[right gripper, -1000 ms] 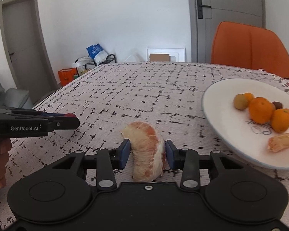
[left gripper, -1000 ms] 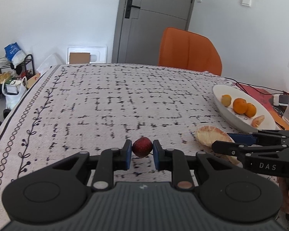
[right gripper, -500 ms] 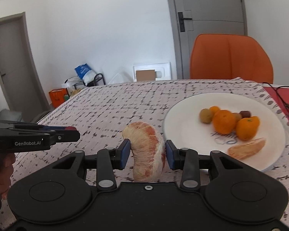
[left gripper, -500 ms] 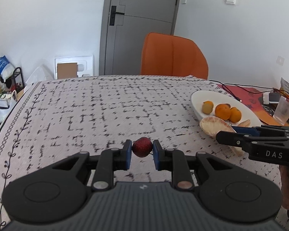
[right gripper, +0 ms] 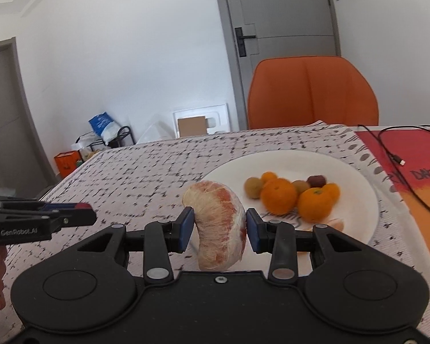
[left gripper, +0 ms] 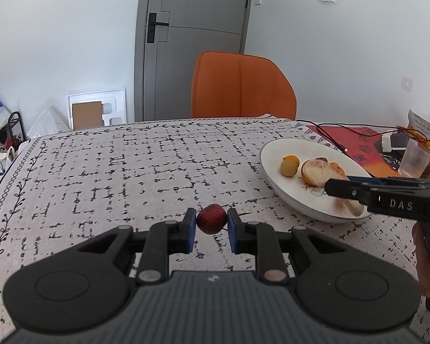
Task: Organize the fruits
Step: 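Carry the red fruit and pomelo segment over the white bowl, then open both tools to release the pomelo segment and red fruit into the bowl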
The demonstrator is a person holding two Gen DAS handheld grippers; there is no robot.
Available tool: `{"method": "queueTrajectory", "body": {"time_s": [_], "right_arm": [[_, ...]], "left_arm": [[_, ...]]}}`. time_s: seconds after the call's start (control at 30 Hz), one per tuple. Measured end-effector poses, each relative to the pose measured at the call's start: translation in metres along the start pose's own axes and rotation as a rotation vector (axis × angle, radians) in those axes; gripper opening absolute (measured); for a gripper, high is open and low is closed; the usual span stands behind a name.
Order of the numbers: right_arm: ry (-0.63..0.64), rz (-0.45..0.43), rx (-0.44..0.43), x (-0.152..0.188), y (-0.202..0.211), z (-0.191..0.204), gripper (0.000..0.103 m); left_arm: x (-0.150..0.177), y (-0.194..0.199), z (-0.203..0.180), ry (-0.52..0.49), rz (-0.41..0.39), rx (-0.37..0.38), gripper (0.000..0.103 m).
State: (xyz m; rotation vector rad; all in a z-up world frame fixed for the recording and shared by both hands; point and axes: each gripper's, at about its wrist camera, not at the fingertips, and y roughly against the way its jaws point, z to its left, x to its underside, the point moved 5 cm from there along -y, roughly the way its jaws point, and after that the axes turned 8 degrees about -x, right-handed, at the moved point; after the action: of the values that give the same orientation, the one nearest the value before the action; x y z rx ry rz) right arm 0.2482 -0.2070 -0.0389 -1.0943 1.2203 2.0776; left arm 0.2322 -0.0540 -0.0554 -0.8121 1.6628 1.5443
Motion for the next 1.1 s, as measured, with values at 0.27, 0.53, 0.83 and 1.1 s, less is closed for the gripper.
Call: {"method": "queueTrajectory", "body": {"time_s": [0.27,0.53,0.83,1.1], "right_arm": [[-0.016,-0.076,0.023,-0.008,0.010,-0.018,0.050],[-0.042,-0.057,0.033,0.003,0.025,-0.030,0.050],[-0.072,-0.063,0.067,0.008,0.042,-0.045,0.053],[-0.111,-0.074,0.057,0.012,0.052,-0.053,0.059]], "left_arm": [[-0.007,-0.008,-0.015,-0.031,-0.001,0.016,0.022],[-0.015,-0.016,-0.039,-0.073,-0.009,0.055,0.022],[-0.025,-0.025,-0.072,-0.120,-0.023,0.106,0.022],[-0.031,-0.027,-0.094,-0.163,-0.024,0.135,0.022]]}}
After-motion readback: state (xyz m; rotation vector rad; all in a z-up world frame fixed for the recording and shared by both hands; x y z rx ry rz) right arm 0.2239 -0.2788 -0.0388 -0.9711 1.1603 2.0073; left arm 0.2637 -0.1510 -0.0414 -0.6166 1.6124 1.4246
